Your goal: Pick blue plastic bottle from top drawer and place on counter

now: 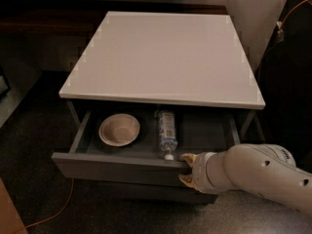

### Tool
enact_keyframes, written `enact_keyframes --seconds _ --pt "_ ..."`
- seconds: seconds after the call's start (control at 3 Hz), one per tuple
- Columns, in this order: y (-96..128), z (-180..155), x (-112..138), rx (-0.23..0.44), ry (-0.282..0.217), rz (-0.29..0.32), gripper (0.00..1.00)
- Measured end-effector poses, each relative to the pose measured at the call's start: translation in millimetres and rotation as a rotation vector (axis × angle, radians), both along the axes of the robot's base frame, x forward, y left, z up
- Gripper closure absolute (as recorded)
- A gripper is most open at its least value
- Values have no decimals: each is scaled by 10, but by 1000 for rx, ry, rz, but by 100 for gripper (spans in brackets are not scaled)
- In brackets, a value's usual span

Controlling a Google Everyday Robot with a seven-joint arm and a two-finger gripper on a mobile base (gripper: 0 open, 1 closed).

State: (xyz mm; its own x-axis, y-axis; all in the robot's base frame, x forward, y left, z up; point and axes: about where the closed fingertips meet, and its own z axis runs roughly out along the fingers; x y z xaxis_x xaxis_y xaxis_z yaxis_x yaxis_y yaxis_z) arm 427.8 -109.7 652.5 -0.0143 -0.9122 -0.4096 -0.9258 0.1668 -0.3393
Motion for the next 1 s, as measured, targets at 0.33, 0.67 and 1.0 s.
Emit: enact_keyframes --seconds 0.33,0.67,1.0 --pt "0 0 0 0 0 0 53" --pt "0 1 0 0 0 0 22" --pt "5 13 24 -2 0 2 0"
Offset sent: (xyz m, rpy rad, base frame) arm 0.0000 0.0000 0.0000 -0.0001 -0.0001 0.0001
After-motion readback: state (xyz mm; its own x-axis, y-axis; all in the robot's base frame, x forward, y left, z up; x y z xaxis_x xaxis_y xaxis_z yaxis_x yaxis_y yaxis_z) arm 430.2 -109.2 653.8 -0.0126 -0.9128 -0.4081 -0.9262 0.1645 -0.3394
